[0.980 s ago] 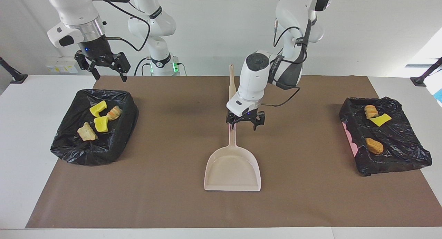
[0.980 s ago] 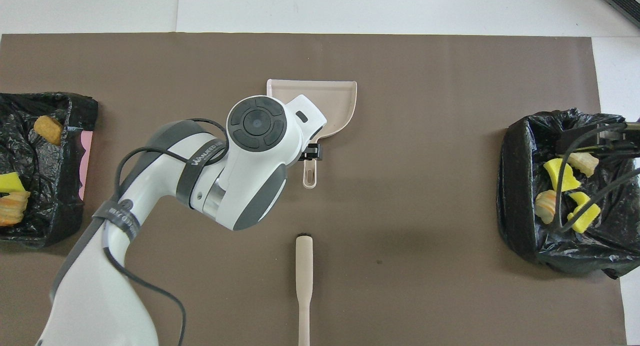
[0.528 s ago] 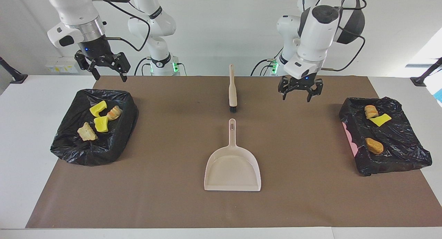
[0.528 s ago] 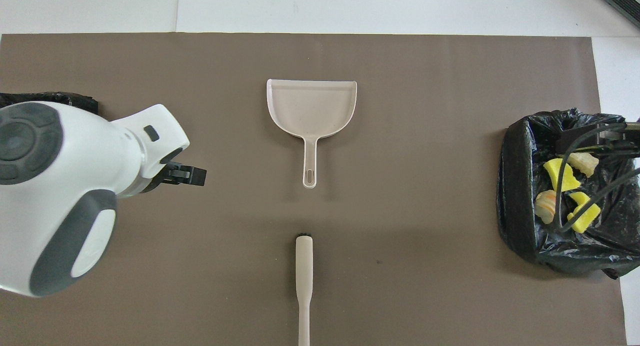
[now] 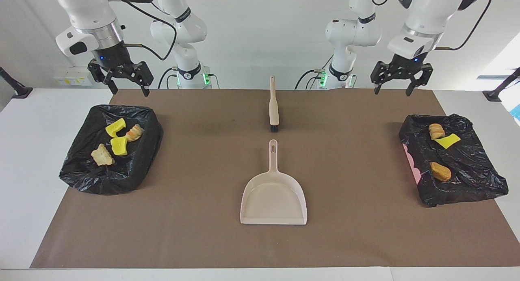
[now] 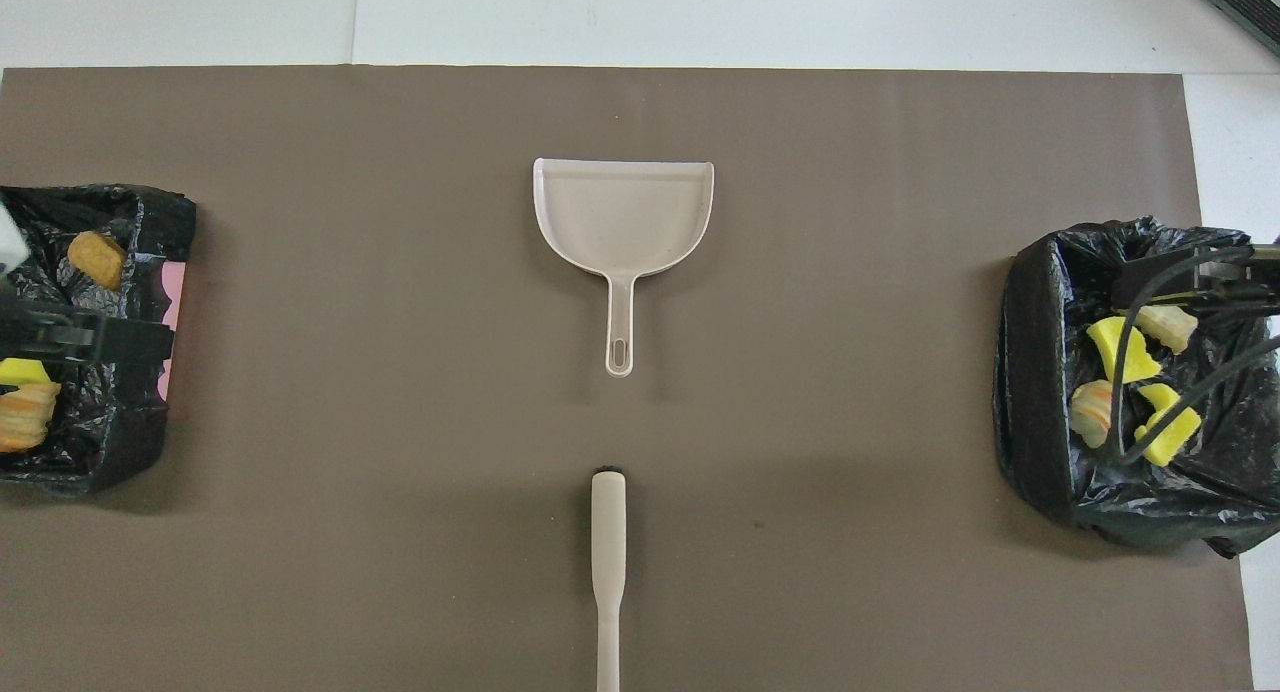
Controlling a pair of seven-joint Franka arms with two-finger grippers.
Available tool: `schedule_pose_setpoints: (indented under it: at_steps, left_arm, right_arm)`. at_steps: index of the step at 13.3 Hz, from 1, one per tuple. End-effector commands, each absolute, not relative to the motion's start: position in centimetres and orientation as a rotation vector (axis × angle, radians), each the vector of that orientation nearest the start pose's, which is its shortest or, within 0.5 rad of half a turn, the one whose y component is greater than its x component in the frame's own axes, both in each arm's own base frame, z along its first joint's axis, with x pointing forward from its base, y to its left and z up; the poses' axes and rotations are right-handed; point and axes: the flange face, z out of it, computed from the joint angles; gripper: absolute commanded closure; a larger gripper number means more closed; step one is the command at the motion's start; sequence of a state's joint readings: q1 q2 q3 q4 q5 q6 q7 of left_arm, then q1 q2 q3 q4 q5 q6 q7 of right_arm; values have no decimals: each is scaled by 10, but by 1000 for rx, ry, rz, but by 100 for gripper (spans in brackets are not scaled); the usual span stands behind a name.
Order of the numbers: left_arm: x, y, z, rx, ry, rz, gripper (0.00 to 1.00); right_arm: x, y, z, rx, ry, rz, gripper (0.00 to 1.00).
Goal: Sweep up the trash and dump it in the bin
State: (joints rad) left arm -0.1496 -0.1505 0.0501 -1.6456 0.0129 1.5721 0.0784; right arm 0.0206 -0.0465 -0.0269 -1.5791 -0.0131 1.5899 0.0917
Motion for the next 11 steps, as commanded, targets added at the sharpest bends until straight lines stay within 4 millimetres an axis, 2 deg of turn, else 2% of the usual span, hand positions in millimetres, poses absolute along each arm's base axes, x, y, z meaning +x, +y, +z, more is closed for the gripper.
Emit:
schedule_pose_setpoints:
  at_steps: [1, 3, 6, 8, 10, 11]
  left_arm:
    - [526, -29, 689, -3140, 390, -37, 0]
    - [535, -22, 696, -3138, 386, -8, 0]
    - [537, -21, 702, -3139, 383, 29, 0]
    - [526, -17, 711, -3140, 376, 4, 0]
    - [511, -14, 702, -3146, 364, 11, 0]
    - [513, -13, 704, -3144, 355, -25, 0]
  right_arm:
    - [535, -6, 648, -3122, 187, -100, 0]
    - [535, -5, 648, -3122, 185, -95, 0]
    - [535, -5, 649, -3122, 182, -97, 0]
    - [533, -6, 656, -3121, 184, -117, 0]
    - [531, -8, 654, -3118, 191, -85, 0]
    - [530, -8, 655, -3118, 191, -73, 0]
